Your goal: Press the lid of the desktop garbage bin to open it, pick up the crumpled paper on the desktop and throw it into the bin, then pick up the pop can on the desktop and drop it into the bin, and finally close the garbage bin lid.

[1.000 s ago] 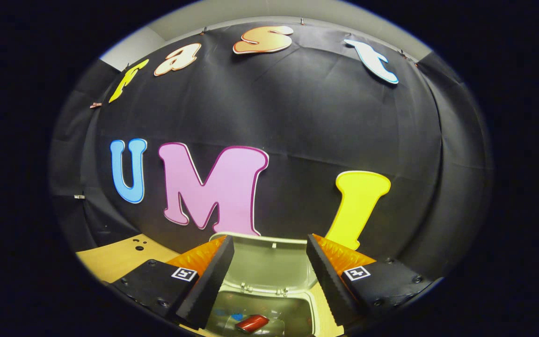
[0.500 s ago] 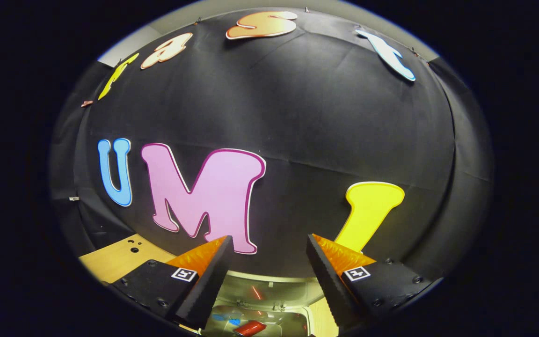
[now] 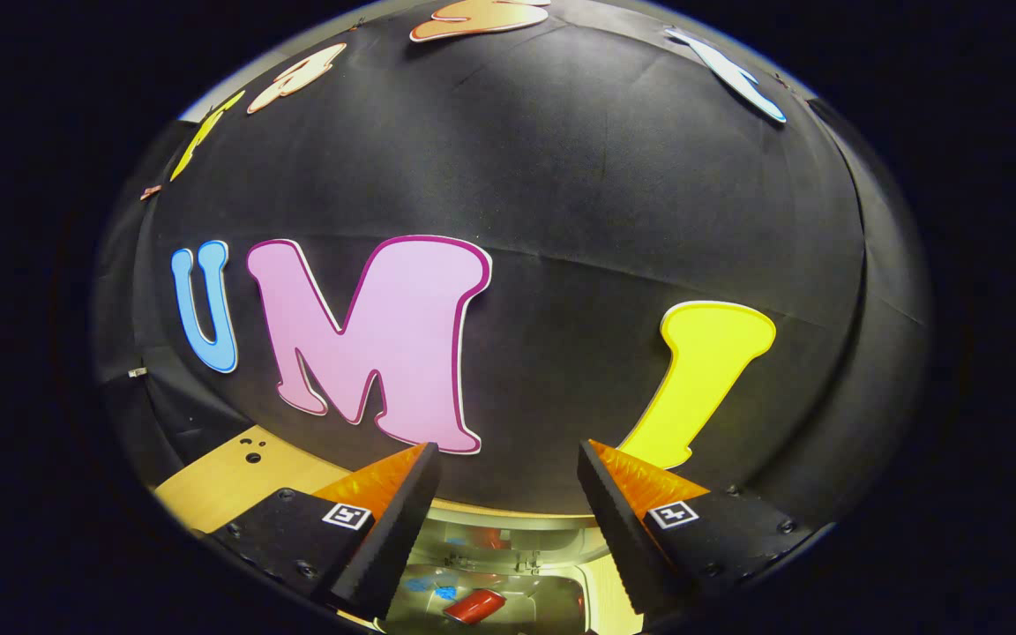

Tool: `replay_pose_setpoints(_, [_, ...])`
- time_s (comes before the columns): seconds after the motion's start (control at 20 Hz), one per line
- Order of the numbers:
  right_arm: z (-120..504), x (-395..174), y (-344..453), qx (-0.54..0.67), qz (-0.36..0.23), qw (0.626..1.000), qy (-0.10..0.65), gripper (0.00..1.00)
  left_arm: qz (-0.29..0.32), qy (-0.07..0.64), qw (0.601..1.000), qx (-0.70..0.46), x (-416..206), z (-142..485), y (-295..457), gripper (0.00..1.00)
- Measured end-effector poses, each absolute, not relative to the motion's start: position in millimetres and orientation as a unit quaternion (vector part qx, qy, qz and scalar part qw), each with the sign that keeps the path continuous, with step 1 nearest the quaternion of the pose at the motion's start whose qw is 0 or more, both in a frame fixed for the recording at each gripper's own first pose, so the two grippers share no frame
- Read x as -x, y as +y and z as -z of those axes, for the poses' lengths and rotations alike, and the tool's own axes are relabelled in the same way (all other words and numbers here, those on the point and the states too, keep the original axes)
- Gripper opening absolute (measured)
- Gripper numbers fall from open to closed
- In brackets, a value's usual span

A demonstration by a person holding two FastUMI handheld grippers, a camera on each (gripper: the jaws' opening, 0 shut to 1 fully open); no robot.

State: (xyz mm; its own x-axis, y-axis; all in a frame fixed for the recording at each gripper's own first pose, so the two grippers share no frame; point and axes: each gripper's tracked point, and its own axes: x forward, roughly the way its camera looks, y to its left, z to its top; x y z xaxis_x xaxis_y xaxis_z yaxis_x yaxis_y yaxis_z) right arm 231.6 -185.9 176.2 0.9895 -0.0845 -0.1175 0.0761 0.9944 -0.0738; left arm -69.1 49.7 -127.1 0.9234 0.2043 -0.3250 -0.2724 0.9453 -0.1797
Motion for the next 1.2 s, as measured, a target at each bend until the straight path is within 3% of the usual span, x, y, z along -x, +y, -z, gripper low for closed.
replay_pose_setpoints(1.2, [-47, -108, -173, -0.036, 0.039, 0.988, 0.143, 0.98, 0.017, 0.172, 0.985, 0.016, 38, 125, -13, 0.96])
